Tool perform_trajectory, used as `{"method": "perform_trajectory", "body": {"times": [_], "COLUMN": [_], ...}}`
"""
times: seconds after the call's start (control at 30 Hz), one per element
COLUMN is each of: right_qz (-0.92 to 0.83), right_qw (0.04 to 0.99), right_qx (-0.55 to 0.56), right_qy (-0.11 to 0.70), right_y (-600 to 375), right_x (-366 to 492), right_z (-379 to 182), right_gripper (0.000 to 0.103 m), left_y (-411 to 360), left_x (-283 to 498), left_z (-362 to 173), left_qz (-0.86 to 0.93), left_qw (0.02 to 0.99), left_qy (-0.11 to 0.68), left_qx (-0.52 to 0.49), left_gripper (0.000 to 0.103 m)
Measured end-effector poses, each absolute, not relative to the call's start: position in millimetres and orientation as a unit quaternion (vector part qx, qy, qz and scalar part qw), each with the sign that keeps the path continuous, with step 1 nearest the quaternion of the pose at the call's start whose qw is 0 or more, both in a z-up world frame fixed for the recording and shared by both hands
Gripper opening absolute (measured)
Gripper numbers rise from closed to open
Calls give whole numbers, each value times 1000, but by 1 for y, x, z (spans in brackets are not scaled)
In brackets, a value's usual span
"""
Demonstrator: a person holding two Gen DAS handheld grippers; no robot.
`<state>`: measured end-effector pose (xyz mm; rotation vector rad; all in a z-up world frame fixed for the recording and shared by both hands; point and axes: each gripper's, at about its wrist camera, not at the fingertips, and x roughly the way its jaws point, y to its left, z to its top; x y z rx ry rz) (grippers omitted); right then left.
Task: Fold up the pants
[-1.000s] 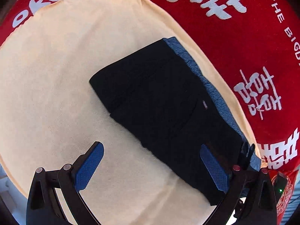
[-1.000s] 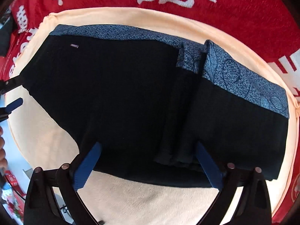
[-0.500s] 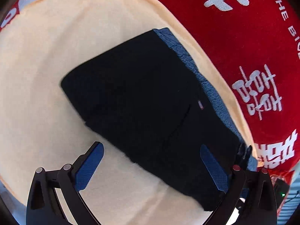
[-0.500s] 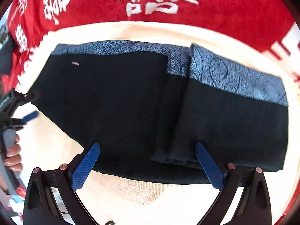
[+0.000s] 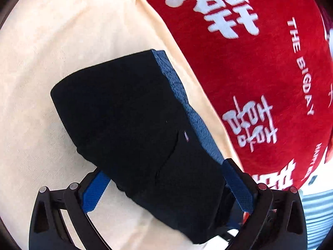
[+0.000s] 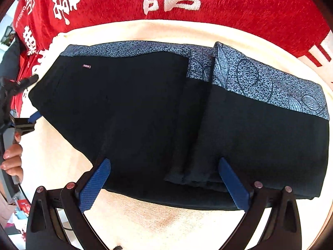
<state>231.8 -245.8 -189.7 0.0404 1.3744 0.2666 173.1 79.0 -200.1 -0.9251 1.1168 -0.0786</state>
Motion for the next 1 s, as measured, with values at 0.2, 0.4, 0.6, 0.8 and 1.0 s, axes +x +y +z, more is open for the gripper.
{"method": "perform_trajectory", "body": {"times": [0.2,0.4,0.6,0.8,1.0], "right_qz": [125,127,160,257,347], "right_qw": [765,750,754,704,632], "right_qx": [-7,13,50,92,20], "right_qy": [631,649,635,656,693], "right_y": [-236,-227,-218,-145,-30], "right_x": [233,251,291,365,407], "right_z": [-194,-181,-137,-110,-110], "right_gripper": [103,103,103,103,103], "left_y": [75,28,-10,-59,-63], "left_x": [185,211,208,199,200], "left_z": [-216,-197,-180,-173,-172], "left_qz": [-9,65,55,45,43], "left_qw": [749,796,841,857,854], "left_qy": [512,554,537,495,493], "left_qx": [-420,-234,-40,137,159], "left_gripper": [103,53,38,38,38]}}
